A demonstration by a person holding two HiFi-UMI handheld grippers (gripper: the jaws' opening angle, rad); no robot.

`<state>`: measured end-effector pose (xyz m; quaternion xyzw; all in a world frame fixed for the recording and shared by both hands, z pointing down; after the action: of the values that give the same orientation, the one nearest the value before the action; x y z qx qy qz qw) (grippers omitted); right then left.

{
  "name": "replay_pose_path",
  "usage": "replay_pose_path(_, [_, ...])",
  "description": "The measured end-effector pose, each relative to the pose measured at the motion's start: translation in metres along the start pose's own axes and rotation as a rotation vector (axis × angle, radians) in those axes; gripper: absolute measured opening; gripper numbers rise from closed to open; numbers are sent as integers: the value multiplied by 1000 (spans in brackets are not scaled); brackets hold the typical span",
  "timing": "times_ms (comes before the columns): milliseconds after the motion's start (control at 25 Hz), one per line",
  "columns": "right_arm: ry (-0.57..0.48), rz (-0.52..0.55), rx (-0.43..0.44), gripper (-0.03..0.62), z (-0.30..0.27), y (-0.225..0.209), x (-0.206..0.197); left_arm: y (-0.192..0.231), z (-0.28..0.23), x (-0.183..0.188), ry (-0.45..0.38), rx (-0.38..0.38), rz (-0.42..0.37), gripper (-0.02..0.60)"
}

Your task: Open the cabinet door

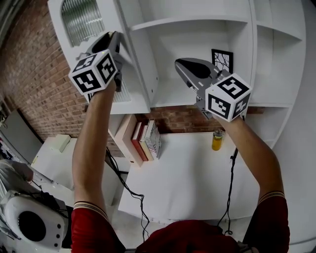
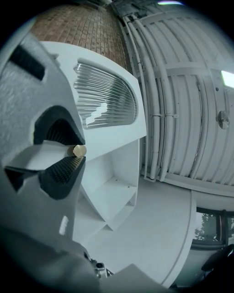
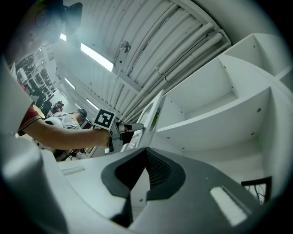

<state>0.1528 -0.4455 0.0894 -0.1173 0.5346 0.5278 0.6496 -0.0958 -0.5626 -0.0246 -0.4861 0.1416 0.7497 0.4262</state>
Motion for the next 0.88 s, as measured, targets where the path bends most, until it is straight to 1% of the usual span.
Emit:
replay_pose_path(240, [-12,-23,17,12,-1,3,1,-2,24,17,-10,-32,-17,78])
replay_pose_path(560, [-46,-30,51,12,-8,31,13,6,71,42,-47,-81,41,77])
replay_pose_path(760, [-44,-44,65,12,-19,43,14,19,90,55,-57,-112,90,78])
replay_pose_path(880, [-53,-53,78,12,-21,56,18,21,109,66,-67,-119,98,81])
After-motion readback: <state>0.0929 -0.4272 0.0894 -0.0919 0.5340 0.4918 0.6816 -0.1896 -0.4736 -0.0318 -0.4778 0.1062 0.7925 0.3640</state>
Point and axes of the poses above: the fingertips, and each gripper's own axes: z backward along the fingers, y to its left, x out of its top, the point moved 10 cm from there along z, backward along the fingers, and after that the axes turned 6 degrees about z, right-handed, at the moved point
